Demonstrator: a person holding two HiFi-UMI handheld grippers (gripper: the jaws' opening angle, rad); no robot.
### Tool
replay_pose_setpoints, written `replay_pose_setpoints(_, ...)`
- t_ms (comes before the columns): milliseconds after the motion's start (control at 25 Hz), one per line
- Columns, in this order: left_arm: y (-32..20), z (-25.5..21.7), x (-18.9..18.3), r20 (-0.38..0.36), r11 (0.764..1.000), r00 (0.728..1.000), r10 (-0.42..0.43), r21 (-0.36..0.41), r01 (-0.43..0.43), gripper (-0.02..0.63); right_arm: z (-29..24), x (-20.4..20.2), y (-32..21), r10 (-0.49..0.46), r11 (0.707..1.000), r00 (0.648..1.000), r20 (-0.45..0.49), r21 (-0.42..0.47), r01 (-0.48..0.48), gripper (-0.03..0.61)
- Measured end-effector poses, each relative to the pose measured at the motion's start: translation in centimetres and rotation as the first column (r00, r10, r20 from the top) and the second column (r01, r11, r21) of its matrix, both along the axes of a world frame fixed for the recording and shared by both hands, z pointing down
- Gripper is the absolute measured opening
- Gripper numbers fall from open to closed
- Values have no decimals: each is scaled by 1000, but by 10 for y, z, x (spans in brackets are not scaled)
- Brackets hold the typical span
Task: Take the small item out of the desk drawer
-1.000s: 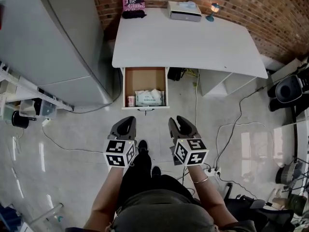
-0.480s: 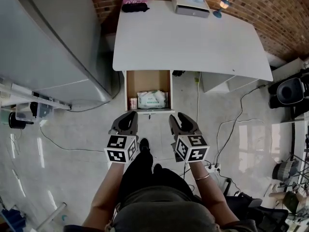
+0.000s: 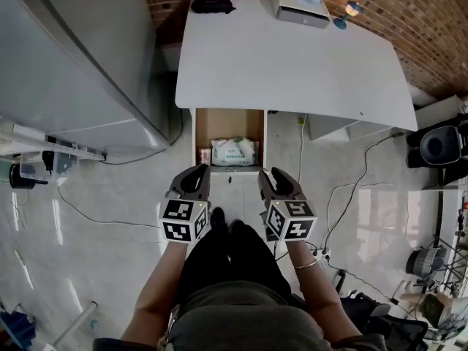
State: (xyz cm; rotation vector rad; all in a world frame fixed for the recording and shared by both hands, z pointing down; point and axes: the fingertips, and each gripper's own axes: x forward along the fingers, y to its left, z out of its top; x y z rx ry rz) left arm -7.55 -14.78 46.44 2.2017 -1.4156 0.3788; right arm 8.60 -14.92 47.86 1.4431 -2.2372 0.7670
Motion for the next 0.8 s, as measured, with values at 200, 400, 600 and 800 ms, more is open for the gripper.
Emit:
replay_pose_setpoints(200,0,12,1,0,1000,1000,-6,-29,6,23,18,0,-9,-1,999,1000,-5,-41,1,143)
replay_pose_setpoints(400,-3,23,2,-3,998,1000,-28,-61,27,23,42,0,-25,-19,995,1000,-13,-96,18,144)
replay_pose_setpoints(600,-5,36,-2,2,992,997,-72,-108,72,24,66,-3,-44,-79,987,996,-49,-144,71,152)
replay_pose_setpoints(800,-11,48,-8,9,982,992,-130,-137,130,23,92,-4,-63,-122,975,990,-72,-192,107,155)
